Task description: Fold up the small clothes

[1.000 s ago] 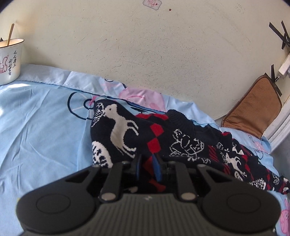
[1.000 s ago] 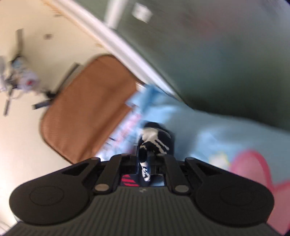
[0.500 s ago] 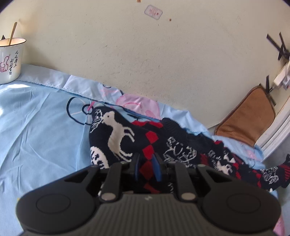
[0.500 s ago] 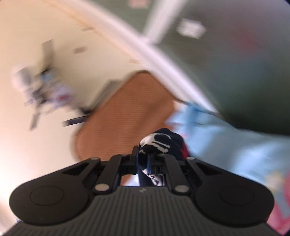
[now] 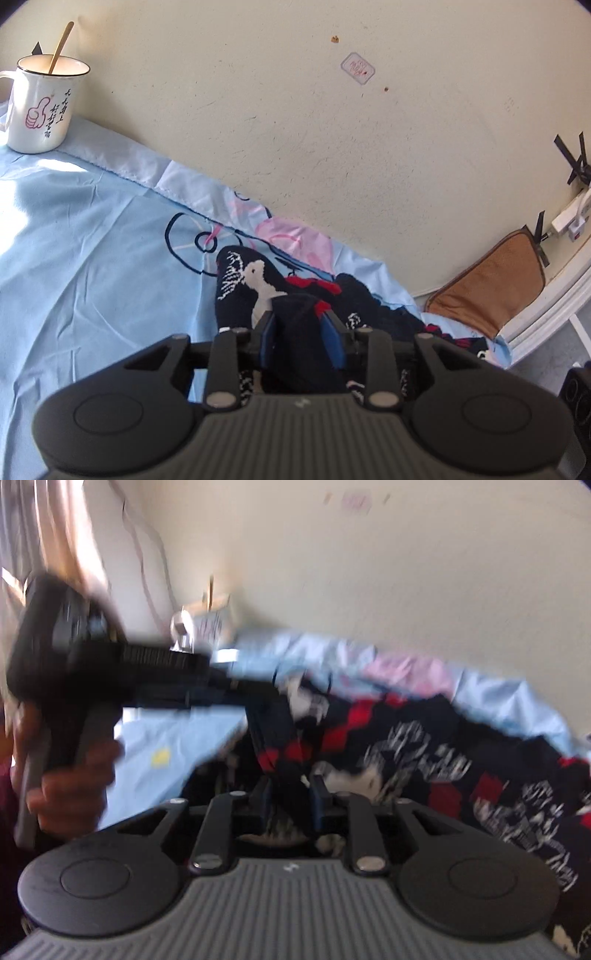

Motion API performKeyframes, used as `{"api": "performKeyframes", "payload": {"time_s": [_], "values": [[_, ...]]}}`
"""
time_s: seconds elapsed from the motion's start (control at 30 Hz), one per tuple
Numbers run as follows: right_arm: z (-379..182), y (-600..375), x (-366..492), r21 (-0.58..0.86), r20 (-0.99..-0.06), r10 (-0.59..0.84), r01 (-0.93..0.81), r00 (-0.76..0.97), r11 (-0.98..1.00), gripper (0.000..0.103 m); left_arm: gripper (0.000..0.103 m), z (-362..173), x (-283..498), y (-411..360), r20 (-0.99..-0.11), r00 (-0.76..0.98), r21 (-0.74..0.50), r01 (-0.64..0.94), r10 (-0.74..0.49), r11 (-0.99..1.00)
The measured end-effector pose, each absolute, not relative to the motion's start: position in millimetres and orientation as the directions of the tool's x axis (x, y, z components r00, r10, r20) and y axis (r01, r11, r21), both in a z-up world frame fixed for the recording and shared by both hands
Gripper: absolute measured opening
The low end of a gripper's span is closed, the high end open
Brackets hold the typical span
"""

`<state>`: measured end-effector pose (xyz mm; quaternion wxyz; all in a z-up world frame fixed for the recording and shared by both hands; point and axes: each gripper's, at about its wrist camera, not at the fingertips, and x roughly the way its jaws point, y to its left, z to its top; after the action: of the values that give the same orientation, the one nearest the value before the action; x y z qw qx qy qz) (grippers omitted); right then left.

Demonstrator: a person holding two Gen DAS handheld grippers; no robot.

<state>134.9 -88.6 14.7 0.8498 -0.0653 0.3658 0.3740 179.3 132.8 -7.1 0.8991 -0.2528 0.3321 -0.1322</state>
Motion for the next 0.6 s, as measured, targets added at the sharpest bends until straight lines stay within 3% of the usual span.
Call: {"api": "performKeyframes", "payload": {"time_s": [0.17,0.27,0.37,0.43,0.47,0.5,0.53,0.6], "values": [[50,-177,102,0.23,-0.494,0.615,-0.59,0.615,0.774,0.037,0.041,-10,181,123,-0.556,0.737,-0.497,0.075,-0.384,0.864],[66,-250,94,0.268,-0.389,0.46,-0.38,0.798,0.885,0.047,0.041,-9,178,114,-0.575,0.739,-0.445,0.078,-0.351,0.892],[60,-308,98,0.342,-0.403,0.286,-0.147,0.87,0.928,0.059,0.039,-9,177,107,-0.591,0.741,-0.395,0.08,-0.319,0.915],[51,-327,106,0.378,-0.426,0.244,-0.074,0.871,0.923,0.062,0.029,-10,178,102,-0.611,0.736,-0.354,0.076,-0.292,0.932],[43,-331,112,0.394,-0.445,0.237,-0.049,0.864,0.918,0.063,0.009,-11,178,99,-0.621,0.734,-0.33,0.071,-0.273,0.941],[36,-333,118,0.415,-0.458,0.252,-0.046,0.852,0.909,0.063,0.006,-12,179,96,-0.63,0.732,-0.31,0.069,-0.259,0.948],[28,-331,124,0.436,-0.476,0.284,-0.057,0.832,0.898,0.062,0.006,-12,178,94,-0.629,0.736,-0.296,0.071,-0.25,0.953],[17,-325,132,0.437,-0.525,0.326,-0.079,0.786,0.896,0.023,0.006,-10,175,90,-0.621,0.751,-0.259,0.072,-0.223,0.963]]}}
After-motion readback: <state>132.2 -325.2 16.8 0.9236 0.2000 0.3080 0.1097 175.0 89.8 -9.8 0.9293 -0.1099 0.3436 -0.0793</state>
